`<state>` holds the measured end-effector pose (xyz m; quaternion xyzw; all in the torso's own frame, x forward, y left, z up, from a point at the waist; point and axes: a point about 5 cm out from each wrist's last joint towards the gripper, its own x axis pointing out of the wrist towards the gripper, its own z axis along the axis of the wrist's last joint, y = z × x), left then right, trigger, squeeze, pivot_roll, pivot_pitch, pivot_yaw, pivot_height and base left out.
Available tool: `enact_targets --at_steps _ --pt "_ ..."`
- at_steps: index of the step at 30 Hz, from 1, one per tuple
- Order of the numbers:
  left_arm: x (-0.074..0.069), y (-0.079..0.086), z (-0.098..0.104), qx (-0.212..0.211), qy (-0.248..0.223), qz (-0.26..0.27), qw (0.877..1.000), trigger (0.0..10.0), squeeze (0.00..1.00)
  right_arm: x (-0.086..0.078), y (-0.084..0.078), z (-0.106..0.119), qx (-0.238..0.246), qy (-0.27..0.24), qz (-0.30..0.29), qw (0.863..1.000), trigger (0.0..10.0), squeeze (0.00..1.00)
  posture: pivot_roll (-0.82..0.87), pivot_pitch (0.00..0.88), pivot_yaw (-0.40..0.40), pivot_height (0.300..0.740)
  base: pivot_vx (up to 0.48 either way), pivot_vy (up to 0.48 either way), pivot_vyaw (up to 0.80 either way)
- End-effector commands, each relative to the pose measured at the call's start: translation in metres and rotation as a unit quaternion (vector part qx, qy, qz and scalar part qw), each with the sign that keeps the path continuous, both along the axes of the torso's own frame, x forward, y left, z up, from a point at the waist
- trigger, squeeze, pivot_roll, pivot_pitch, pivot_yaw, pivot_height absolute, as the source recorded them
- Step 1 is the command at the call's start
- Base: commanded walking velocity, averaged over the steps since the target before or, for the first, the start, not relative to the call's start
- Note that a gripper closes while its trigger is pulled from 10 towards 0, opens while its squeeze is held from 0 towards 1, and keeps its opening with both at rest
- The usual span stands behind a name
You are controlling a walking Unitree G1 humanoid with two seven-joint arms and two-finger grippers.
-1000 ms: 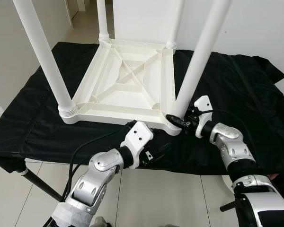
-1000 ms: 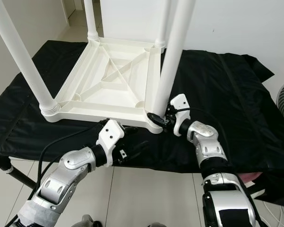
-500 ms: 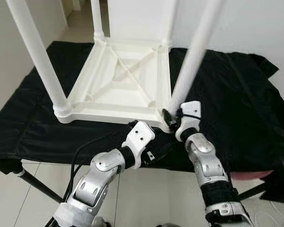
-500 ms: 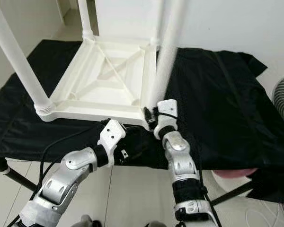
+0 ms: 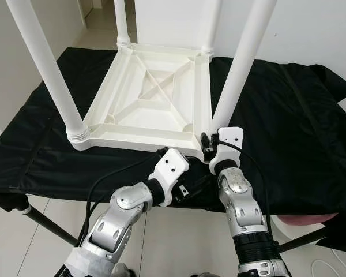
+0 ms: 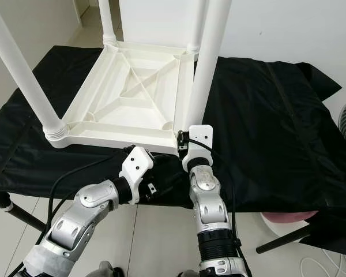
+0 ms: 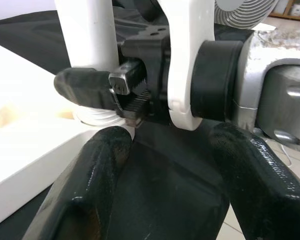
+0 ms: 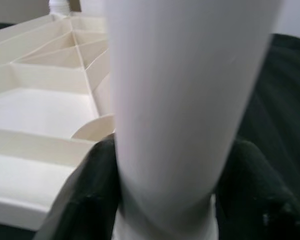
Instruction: Building children table
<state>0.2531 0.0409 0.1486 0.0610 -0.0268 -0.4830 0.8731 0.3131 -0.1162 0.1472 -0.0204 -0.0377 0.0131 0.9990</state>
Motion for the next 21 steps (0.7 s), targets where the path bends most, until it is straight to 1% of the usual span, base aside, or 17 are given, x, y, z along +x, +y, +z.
enact_targets --at_steps 1,5,7,10,11,12,13,14,16,17,18,20,21 --pt "0.000 -0.001 0.001 -0.001 -0.001 0.001 1.000 10.0 0.00 -0.002 -0.001 0.006 0.003 -0.008 -0.008 1.000 10.0 1.00 -0.08 0.032 -0.013 0.740 0.000 0.000 0.00" --pt "0.000 -0.001 0.001 -0.001 -0.001 0.002 1.000 10.0 0.00 -0.002 0.000 0.008 0.003 -0.011 -0.001 1.000 10.0 1.00 -0.08 0.028 -0.018 0.740 0.000 0.000 0.00" --pt "0.000 -0.002 0.001 -0.003 -0.002 0.005 1.000 10.0 0.00 -0.001 -0.003 0.010 0.004 0.005 0.013 1.000 10.0 1.00 -0.09 0.027 -0.019 0.740 0.000 0.000 0.00" --pt "0.000 -0.002 0.001 -0.003 -0.002 0.005 1.000 10.0 0.00 -0.001 -0.003 0.010 0.004 0.005 0.013 1.000 10.0 1.00 -0.09 0.027 -0.019 0.740 0.000 0.000 0.00" --pt "0.001 -0.002 0.002 -0.004 -0.002 0.005 1.000 10.0 0.00 0.000 -0.005 0.012 0.002 0.008 0.031 0.999 10.0 0.94 -0.08 0.027 -0.022 0.740 0.000 0.000 0.00" --pt "0.001 -0.002 0.002 -0.004 -0.002 0.005 1.000 10.0 0.00 0.000 -0.005 0.012 0.002 0.008 0.031 0.999 10.0 0.94 -0.08 0.027 -0.022 0.740 0.000 0.000 0.00" --pt "0.001 -0.002 0.002 -0.004 -0.002 0.006 1.000 10.0 0.00 0.004 -0.010 0.014 -0.014 0.007 0.076 0.997 10.0 0.00 -0.08 0.029 -0.022 0.740 0.000 0.000 0.00" --pt "0.001 -0.002 0.002 -0.005 -0.002 0.007 1.000 10.0 0.00 0.008 -0.015 0.016 -0.040 0.007 0.122 0.992 10.0 0.00 -0.08 0.029 -0.022 0.740 0.000 0.000 0.00" --pt "0.001 -0.002 0.002 -0.005 -0.003 0.009 1.000 10.0 0.00 0.013 -0.024 0.018 -0.079 0.013 0.180 0.980 10.0 0.00 -0.08 0.030 -0.020 0.740 0.000 0.000 0.00" --pt "0.001 -0.002 0.002 -0.005 -0.003 0.009 1.000 10.0 0.00 0.013 -0.024 0.018 -0.079 0.013 0.180 0.980 10.0 0.00 -0.08 0.030 -0.020 0.740 0.000 0.000 0.00" --pt "0.003 -0.001 0.002 -0.004 -0.003 0.009 1.000 10.0 0.00 0.018 -0.029 0.021 -0.100 0.017 0.204 0.974 10.0 0.00 -0.09 0.032 -0.016 0.740 0.000 0.000 0.00" --pt "0.003 -0.001 0.003 -0.004 -0.003 0.010 1.000 10.0 0.00 0.019 -0.031 0.023 -0.105 0.016 0.210 0.972 10.0 0.00 -0.09 0.032 -0.016 0.740 0.000 0.000 0.00" --pt "0.003 -0.001 0.003 -0.005 -0.004 0.010 1.000 10.0 0.00 0.023 -0.035 0.026 -0.121 0.009 0.243 0.962 10.0 0.00 -0.09 0.034 -0.012 0.740 0.000 0.000 0.00"
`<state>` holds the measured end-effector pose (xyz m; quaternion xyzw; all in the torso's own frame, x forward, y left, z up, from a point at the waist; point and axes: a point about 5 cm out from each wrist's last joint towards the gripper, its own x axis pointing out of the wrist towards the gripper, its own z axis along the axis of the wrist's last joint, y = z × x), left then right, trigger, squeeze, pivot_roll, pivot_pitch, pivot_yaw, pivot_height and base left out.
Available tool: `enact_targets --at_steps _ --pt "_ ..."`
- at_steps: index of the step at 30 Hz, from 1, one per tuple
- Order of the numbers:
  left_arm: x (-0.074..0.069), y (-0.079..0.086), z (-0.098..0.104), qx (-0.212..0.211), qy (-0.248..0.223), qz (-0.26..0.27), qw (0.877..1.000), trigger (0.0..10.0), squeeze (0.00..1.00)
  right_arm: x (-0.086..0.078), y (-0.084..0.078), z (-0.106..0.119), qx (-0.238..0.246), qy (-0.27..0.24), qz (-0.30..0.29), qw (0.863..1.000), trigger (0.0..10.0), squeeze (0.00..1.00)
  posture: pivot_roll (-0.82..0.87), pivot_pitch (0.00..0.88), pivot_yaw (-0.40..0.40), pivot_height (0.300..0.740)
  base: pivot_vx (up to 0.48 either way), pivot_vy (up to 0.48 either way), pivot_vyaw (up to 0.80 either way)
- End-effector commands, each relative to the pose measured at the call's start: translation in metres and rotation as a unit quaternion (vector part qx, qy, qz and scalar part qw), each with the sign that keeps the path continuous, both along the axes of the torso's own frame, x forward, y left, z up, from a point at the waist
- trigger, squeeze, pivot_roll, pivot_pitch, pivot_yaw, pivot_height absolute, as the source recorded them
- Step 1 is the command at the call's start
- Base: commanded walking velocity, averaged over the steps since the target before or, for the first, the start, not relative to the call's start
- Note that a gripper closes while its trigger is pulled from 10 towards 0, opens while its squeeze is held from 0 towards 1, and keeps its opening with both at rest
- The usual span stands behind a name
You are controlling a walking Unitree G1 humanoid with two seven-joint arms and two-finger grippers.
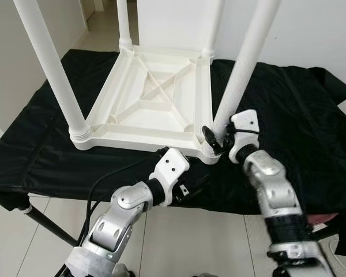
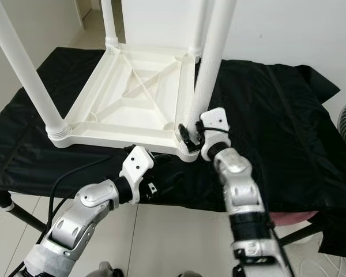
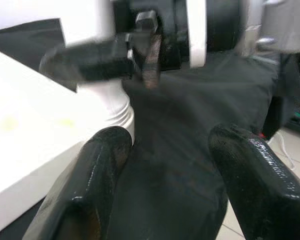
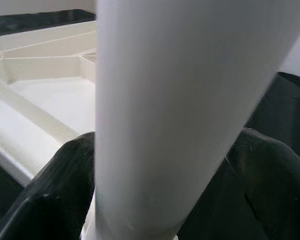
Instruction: Building children table
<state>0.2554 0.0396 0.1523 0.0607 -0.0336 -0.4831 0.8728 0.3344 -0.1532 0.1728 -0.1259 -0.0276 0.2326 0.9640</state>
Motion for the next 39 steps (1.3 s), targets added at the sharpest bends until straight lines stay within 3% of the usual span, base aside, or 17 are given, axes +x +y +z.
enact_targets --at_steps 1,10,18,19,20,22,23,29,36,37,39 --pt "0.001 0.000 -0.001 -0.001 0.002 0.010 1.000 10.0 0.00 0.002 0.002 0.001 -0.007 -0.001 0.028 1.000 10.0 0.00 -0.09 0.034 -0.012 0.740 0.000 0.000 0.00" --pt "0.004 0.000 0.002 -0.003 -0.002 0.010 1.000 10.0 0.00 0.010 -0.002 -0.002 -0.040 0.030 0.135 0.990 10.0 0.00 -0.09 0.035 0.001 0.740 0.000 0.000 0.00" --pt "0.005 -0.003 0.005 -0.005 -0.006 0.008 1.000 10.0 0.00 0.015 -0.005 -0.019 -0.023 0.088 0.192 0.977 10.0 0.00 -0.08 0.028 0.004 0.740 0.000 0.000 0.00" --pt "0.005 -0.004 0.005 -0.005 -0.007 0.008 1.000 10.0 0.00 0.016 -0.006 -0.024 -0.022 0.100 0.191 0.976 9.6 0.00 -0.08 0.025 0.004 0.740 0.000 0.000 0.00" --pt "0.005 -0.004 0.005 -0.006 -0.007 0.008 1.000 10.0 0.00 0.015 -0.007 -0.030 -0.019 0.110 0.190 0.975 3.0 0.00 -0.08 0.025 0.004 0.740 0.000 0.000 0.00" --pt "0.005 -0.004 0.005 -0.006 -0.007 0.008 1.000 10.0 0.00 0.015 -0.008 -0.034 -0.018 0.115 0.188 0.975 3.0 0.00 -0.08 0.025 0.004 0.740 0.000 0.000 0.00" --pt "0.005 -0.003 0.005 -0.006 -0.007 0.008 1.000 10.0 0.00 0.015 -0.009 -0.035 -0.016 0.117 0.189 0.975 0.0 0.00 -0.08 0.025 0.004 0.740 0.000 0.000 0.00" --pt "0.005 -0.003 0.005 -0.005 -0.006 0.009 1.000 10.0 0.00 0.013 -0.015 -0.042 0.004 0.131 0.205 0.970 0.0 0.00 -0.08 0.031 0.006 0.740 0.000 0.000 0.00" --pt "0.004 -0.004 0.005 -0.005 -0.006 0.005 1.000 10.0 0.00 0.014 -0.017 -0.039 0.014 0.110 0.197 0.974 0.0 0.00 -0.08 0.034 0.007 0.740 0.000 0.000 0.00" --pt "0.004 -0.004 0.005 -0.005 -0.006 0.005 1.000 10.0 0.00 0.014 -0.015 -0.038 0.020 0.102 0.189 0.976 10.0 0.00 -0.08 0.034 0.007 0.740 0.000 0.000 0.00" --pt "0.004 -0.004 0.005 -0.005 -0.006 0.006 1.000 10.0 0.00 0.015 -0.012 -0.037 0.025 0.097 0.168 0.981 10.0 0.00 -0.08 0.034 0.003 0.740 0.000 0.000 0.00"
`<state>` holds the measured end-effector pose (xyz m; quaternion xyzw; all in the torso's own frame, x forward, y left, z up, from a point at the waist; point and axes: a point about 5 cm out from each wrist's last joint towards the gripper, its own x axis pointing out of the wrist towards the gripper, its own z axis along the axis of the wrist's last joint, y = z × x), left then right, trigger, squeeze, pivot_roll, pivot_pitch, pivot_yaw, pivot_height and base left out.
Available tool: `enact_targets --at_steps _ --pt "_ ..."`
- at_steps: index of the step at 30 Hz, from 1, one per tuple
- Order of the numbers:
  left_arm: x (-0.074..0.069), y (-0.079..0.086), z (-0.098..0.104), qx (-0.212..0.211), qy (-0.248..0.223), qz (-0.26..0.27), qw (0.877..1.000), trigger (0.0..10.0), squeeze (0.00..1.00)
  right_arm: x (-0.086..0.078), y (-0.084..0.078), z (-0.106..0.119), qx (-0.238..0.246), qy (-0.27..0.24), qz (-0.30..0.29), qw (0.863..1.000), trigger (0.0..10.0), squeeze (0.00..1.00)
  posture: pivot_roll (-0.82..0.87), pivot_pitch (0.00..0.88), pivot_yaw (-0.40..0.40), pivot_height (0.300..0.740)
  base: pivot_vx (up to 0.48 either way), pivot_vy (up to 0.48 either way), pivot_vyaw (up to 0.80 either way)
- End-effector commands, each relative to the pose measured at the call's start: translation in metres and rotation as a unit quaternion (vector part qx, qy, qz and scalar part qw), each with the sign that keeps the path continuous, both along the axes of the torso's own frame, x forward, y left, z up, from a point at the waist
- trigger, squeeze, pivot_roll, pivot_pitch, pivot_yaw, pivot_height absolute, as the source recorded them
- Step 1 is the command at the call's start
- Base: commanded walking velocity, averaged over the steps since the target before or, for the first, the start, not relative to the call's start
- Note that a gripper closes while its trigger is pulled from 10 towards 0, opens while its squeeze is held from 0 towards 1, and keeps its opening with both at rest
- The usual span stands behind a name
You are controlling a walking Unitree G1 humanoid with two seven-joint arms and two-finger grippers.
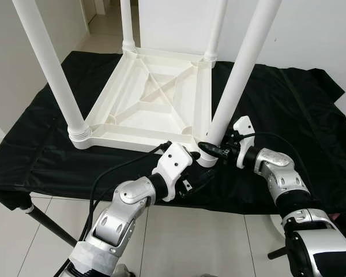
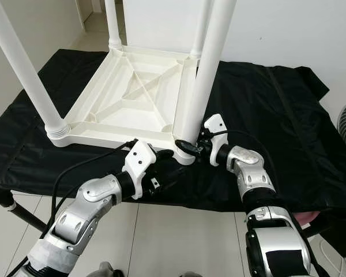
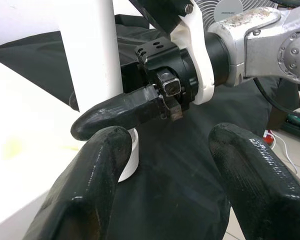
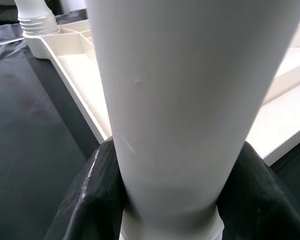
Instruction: Building children table
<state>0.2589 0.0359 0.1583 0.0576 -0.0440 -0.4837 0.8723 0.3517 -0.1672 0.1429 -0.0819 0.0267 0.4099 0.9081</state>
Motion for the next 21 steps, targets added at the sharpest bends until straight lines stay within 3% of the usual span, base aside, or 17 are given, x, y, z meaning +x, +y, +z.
enact_targets --at_steps 1,2,6,10,13,15,21 --pt "0.001 0.000 -0.001 0.003 0.002 0.007 1.000 10.0 0.00 -0.002 0.002 -0.007 0.004 0.015 -0.010 1.000 10.0 0.00 -0.08 0.034 0.003 0.740 0.000 0.000 0.00" --pt "0.001 0.000 -0.002 0.002 0.003 0.008 1.000 10.0 0.00 0.000 0.005 -0.011 -0.003 0.013 -0.055 0.998 10.0 0.00 -0.08 0.036 0.001 0.740 0.000 0.000 0.00" --pt "0.000 -0.002 -0.003 0.000 0.005 0.007 1.000 10.0 0.00 0.000 0.014 -0.019 -0.006 0.004 -0.119 0.993 10.0 0.00 -0.09 0.040 -0.006 0.740 0.000 0.000 0.00" --pt "0.000 -0.003 -0.003 0.000 0.005 0.006 1.000 10.0 0.00 -0.002 0.023 -0.019 0.006 -0.007 -0.150 0.989 10.0 0.00 -0.09 0.040 -0.006 0.740 0.000 0.000 0.00" --pt "-0.001 -0.003 -0.003 -0.001 0.006 0.006 1.000 10.0 0.00 -0.009 0.036 -0.019 0.041 -0.009 -0.239 0.970 10.0 0.00 -0.08 0.037 -0.018 0.740 0.000 0.000 0.00" --pt "-0.001 -0.003 -0.004 -0.001 0.006 0.006 1.000 10.0 0.00 -0.011 0.039 -0.019 0.044 -0.010 -0.255 0.966 10.0 0.00 -0.08 0.037 -0.018 0.740 0.000 0.000 0.00" --pt "-0.002 -0.005 -0.004 -0.003 0.007 0.006 1.000 10.0 0.00 -0.031 0.053 -0.014 0.065 -0.040 -0.386 0.919 10.0 0.00 -0.08 0.035 -0.021 0.740 0.000 0.000 0.00"
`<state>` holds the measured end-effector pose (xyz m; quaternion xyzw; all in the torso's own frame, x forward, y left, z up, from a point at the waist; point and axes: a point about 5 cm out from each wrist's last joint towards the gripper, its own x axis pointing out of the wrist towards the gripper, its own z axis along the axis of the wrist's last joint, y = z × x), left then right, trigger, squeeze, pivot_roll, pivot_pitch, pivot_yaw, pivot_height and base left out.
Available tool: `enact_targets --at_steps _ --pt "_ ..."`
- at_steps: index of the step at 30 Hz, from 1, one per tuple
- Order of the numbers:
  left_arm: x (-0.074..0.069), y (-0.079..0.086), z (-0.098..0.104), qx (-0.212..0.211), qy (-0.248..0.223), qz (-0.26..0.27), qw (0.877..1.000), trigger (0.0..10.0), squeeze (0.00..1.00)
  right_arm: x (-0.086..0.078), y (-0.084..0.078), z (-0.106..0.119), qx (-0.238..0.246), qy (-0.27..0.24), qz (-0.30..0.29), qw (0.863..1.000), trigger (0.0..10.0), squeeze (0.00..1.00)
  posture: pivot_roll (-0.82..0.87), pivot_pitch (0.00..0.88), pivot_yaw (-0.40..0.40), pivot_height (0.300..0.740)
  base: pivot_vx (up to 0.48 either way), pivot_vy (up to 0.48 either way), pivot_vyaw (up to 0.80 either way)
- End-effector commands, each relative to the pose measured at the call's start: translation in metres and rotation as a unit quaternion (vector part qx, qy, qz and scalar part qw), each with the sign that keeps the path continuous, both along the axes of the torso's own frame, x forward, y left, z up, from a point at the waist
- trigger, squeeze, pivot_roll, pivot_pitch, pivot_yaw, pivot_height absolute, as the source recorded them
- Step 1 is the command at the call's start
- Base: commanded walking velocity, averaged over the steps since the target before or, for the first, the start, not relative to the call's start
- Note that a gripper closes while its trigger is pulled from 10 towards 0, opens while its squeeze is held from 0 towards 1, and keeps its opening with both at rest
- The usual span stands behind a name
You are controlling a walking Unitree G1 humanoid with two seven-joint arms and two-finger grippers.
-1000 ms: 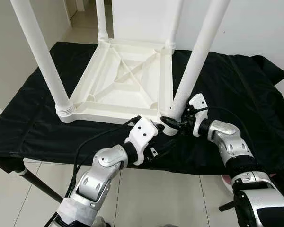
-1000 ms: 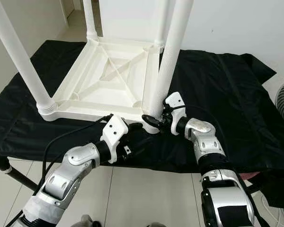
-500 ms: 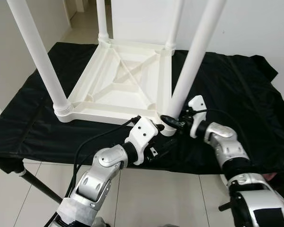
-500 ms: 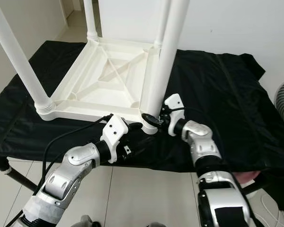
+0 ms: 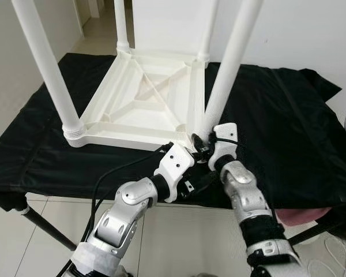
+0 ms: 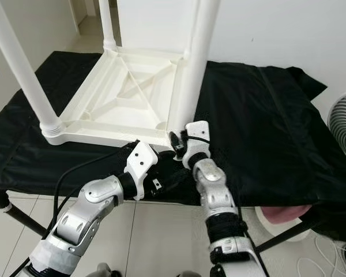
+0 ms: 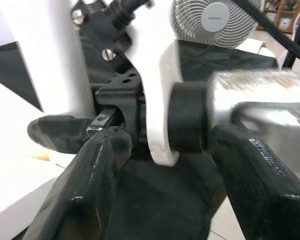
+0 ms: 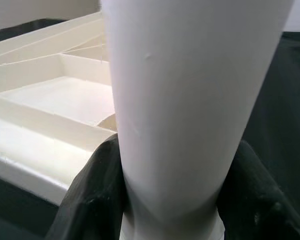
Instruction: Building children table
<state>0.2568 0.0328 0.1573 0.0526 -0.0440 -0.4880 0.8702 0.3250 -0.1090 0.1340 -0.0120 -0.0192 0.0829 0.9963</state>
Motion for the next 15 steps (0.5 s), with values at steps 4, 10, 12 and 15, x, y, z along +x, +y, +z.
enact_targets --at_steps 4,10,12,15 --pt "-0.0009 -0.0018 -0.0032 0.001 0.005 0.011 1.000 10.0 0.00 -0.0089 0.0016 -0.0022 0.000 0.004 -0.069 0.998 10.0 0.00 -0.08 0.035 -0.021 0.740 0.000 0.000 0.00" --pt "-0.0027 -0.0017 -0.0040 0.003 0.006 0.008 1.000 10.0 0.00 -0.0119 0.0013 0.0032 0.004 0.006 -0.065 0.998 10.0 0.00 -0.08 0.035 -0.021 0.740 0.000 0.000 0.00" --pt "-0.0026 -0.0016 -0.0041 0.003 0.006 0.008 1.000 10.0 0.00 -0.0134 0.0022 0.0026 0.004 0.009 -0.068 0.998 10.0 0.00 -0.08 0.031 -0.024 0.740 0.000 0.000 0.00" --pt "-0.0024 -0.0011 -0.0035 0.002 0.005 0.009 1.000 10.0 0.00 -0.0151 0.0038 0.0043 0.011 0.007 -0.059 0.998 10.0 1.00 -0.08 0.031 -0.024 0.740 0.000 0.000 0.00"
